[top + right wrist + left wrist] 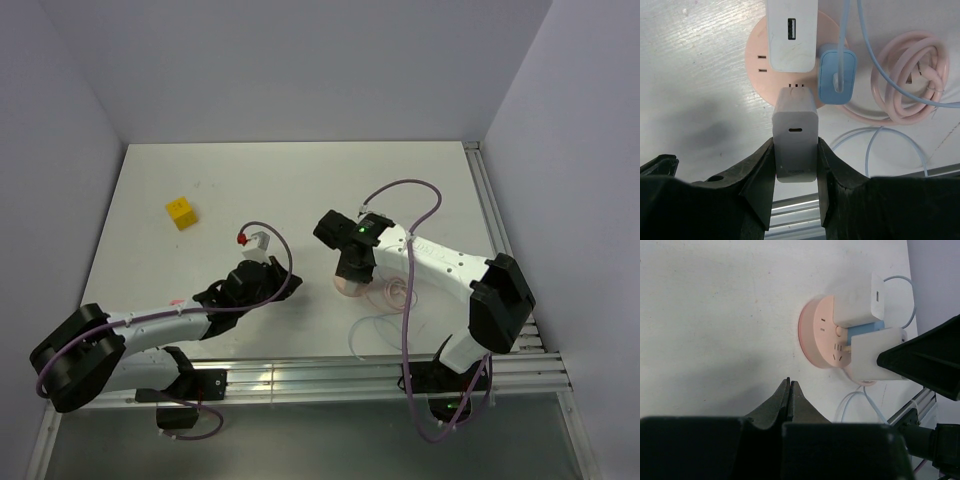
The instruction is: Insert the plug
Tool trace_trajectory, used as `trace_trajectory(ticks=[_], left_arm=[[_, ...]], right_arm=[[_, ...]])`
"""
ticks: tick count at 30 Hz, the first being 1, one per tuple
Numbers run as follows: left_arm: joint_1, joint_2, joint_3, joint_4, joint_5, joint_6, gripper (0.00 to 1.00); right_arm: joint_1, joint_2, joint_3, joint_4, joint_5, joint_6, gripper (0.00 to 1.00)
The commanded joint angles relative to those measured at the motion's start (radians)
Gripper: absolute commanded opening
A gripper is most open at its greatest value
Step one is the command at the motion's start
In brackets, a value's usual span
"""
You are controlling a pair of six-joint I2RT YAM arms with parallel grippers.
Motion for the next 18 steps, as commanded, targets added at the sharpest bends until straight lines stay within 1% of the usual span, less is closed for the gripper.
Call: trace_trajectory(ticks=[1,11,18], left_arm=[[0.002,-0.036,-0.007,0.028,-0.003,0.012,0.00],[0.005,-0.026,-0.008,0.037,0.006,0.014,0.00],[0.006,-0.023,-0.005,0.041,0.008,0.016,0.00]], right_arm=[[0.001,-0.018,-0.022,0.036,0.047,0.027,0.00],[0.002,-0.015,-0.087,0.091,0.050,0.035,0.00],[0.002,-0.018,-0.081,0.122,0.061,0.027,0.00]])
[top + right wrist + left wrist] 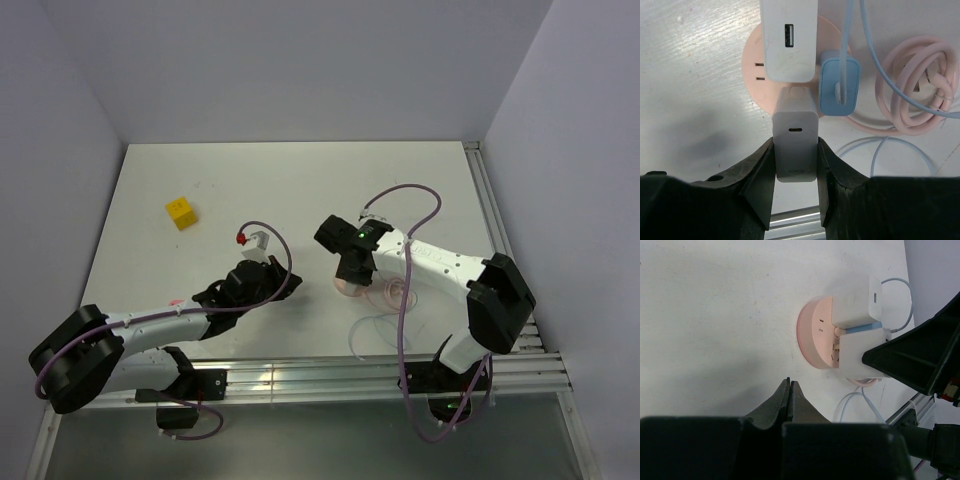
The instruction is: Insert the plug
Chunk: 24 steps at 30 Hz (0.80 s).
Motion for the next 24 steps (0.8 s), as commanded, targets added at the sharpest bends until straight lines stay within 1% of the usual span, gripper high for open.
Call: trace_trajectory(ticks=[1,10,14,19,24], left_arm=[[0.004,-0.011,-0.003,0.038,0.007,0.016,0.00],[0.004,-0.014,-0.008,0.035,0.004,0.016,0.00],[0.006,-0.014,-0.011,0.036,0.006,0.014,0.00],[0.006,-0.014,-0.016,0.036,0.003,0.012,0.00],[0.007,-0.015,-0.014,0.035,0.011,0.009,0.00]], right_arm=[[0.002,-0.017,-0.011,0.042,0.044,0.008,0.00],[0.001,0.021,-0.027,0.040,0.053,0.007,0.00],[0.002,0.063,-0.027,0.003,0.082,-0.007,0.00],[0.002,0.090,-0.109,0.065,0.049,-0.008,0.00],[0.004,0.185,-0.063,0.041,0.058,-0.056,0.00]])
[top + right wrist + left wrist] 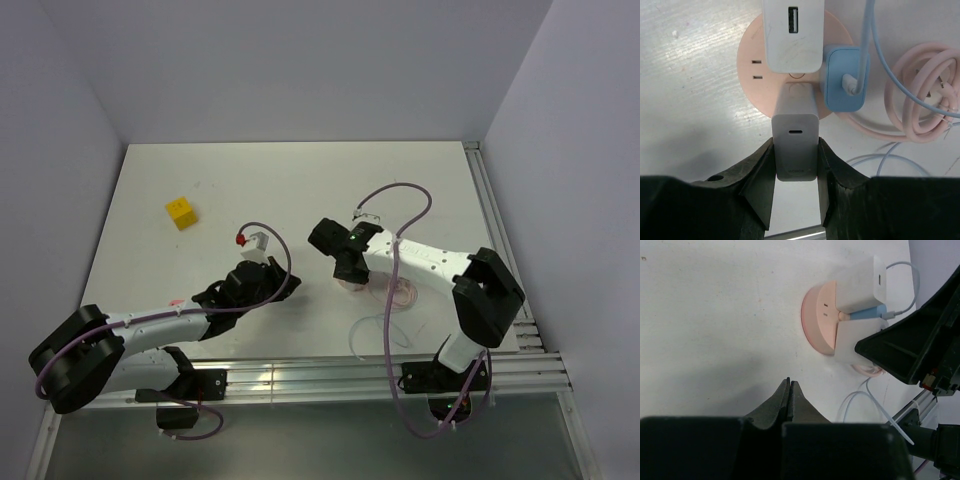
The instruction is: Insert the plug
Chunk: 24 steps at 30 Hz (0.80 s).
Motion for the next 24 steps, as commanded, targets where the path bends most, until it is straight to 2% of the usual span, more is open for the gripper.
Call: trace_trajectory(ticks=[1,5,9,15,20,24], left_arm=[[0.004,-0.017,-0.005,0.033,0.010,0.008,0.00],[0.004,-0.024,-0.004,0.024,0.010,0.008,0.00],[0.004,-0.038,-0.002,0.008,0.007,0.009,0.00],[0.004,-0.044,0.008,0.011,0.021,0.016,0.00],[0.004,-0.032,0.007,0.025,0.033,0.013,0.00],[0.004,-0.015,0.010,0.036,0.039,0.012,0.00]], right_arm=[[-0.009,0.134,-0.034,-0.013,-0.010,-0.053,0.00],[-0.023,0.172,-0.031,0.028,-0.082,-0.093,0.00],[-0.040,0.091,-0.008,0.005,-0.137,-0.136,0.00],[-0.150,0.019,-0.001,-0.026,-0.269,-0.274,0.00],[-0.242,0.054,0.057,-0.101,-0.286,-0.392,0.00],[-0.255,0.133,0.126,-0.144,-0.273,-0.444,0.00]])
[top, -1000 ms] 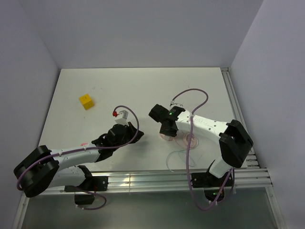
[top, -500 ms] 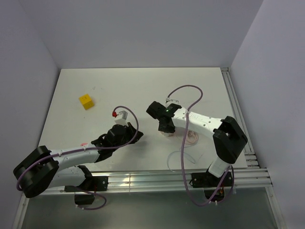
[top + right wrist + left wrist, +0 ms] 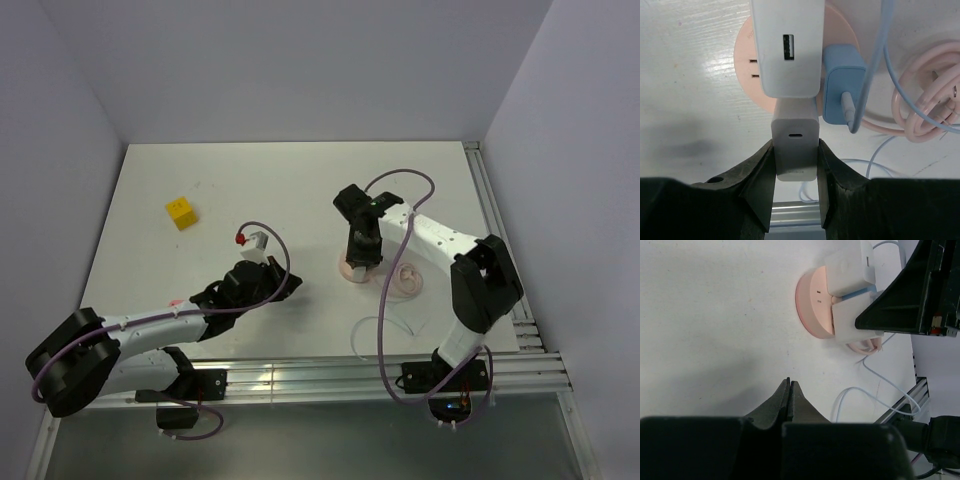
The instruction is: Insert the plug
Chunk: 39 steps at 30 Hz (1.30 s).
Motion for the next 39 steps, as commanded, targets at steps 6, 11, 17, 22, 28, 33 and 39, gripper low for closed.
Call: trace_trajectory(ticks=[6,11,17,22,28,33,39], left_arm=[[0.003,0.021,0.016,0.041,0.028,0.013,0.00],[0.004,0.012,0.003,0.041,0.019,0.011,0.00],[0.004,0.003,-0.002,0.028,0.016,0.017,0.00],[0.004,-0.021,-0.007,0.006,-0.002,0.017,0.00],[0.007,-0.012,0.010,-0.012,0.001,0.026,0.00],[0.012,-0.012,0.061,-0.068,0.039,0.049,0.00],[0.021,-0.055,0.110,-0.164,0.036,0.051,0.13]], right_arm=[[-0.014,0.182,0.020,-0.085,0.013,-0.117,0.00],[0.024,0.187,-0.110,0.029,0.022,-0.045,0.00],[0.072,0.245,-0.180,0.132,-0.001,-0.008,0.00],[0.012,0.238,-0.183,0.146,-0.004,-0.050,0.00],[0.006,0.166,-0.134,0.120,0.076,-0.047,0.00],[0.010,0.075,-0.046,0.116,0.109,-0.068,0.37],[0.032,-0.023,-0.002,0.110,0.145,-0.115,0.72]])
